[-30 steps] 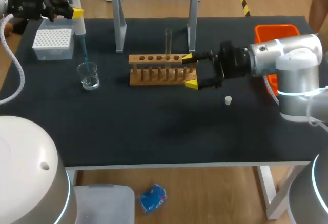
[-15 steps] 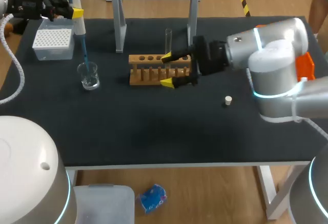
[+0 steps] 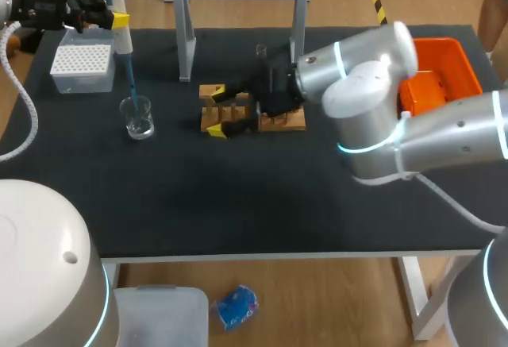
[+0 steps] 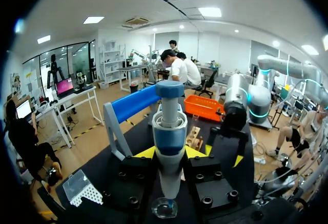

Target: Invert the test tube, pick up the pipette, mount the tip to pipette, aspirate from beaker and dispense into the tube, eject the tip, return the pipette, and cap with the stopper.

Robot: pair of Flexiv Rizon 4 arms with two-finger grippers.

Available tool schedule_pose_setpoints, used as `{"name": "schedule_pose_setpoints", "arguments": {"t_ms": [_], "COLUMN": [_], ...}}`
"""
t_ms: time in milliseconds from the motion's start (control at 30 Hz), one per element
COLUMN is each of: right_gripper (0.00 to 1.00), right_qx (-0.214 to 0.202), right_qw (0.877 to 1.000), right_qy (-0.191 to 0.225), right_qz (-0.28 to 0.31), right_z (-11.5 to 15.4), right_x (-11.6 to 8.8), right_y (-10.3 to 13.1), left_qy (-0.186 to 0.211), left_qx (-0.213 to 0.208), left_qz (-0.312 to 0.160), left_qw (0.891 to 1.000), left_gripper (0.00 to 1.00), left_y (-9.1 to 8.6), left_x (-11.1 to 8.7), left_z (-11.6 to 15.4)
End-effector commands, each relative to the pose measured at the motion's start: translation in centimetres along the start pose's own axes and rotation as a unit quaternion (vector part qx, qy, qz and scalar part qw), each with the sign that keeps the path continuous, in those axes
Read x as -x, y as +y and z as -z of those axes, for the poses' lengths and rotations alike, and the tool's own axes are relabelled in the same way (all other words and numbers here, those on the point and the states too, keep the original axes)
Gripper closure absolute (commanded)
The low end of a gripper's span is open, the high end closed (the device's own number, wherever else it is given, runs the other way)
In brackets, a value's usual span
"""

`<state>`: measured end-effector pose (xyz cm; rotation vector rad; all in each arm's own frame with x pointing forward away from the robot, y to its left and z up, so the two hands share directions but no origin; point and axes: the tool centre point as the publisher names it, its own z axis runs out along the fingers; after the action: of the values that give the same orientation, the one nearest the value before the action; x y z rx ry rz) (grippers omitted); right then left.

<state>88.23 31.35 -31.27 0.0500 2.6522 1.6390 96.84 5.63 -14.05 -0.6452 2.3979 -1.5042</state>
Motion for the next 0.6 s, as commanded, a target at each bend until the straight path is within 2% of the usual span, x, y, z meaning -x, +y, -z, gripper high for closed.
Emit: {"name": "schedule_pose_setpoints", "arguments": {"t_ms": [33,100,333,600], "right_gripper": [0.0,0.0,0.0,0.0], "right_qx": [-0.004,-0.015,-0.003,0.01], "right_qw": [1.0,1.0,1.0,1.0], "right_qy": [-0.009,-0.019,-0.027,-0.024], "right_qz": [-0.003,0.005,-0.011,-0.011], "right_z": [-4.1,-4.9,-7.1,-7.9], "right_x": [0.2,0.2,0.3,-0.1], "right_y": [0.2,0.3,0.1,-0.3], "left_qy": [-0.001,-0.001,-0.001,-0.001], "left_qx": [-0.002,-0.002,-0.002,-0.002], "left_qz": [-0.001,-0.001,-0.001,-0.001], "left_qw": [1.0,1.0,1.0,1.0], "left_gripper": [1.0,1.0,1.0,1.0], "left_y": [0.1,0.1,0.1,0.1], "left_x": [0.0,0.0,0.0,0.0], "left_z": [0.0,0.0,0.0,0.0]}}
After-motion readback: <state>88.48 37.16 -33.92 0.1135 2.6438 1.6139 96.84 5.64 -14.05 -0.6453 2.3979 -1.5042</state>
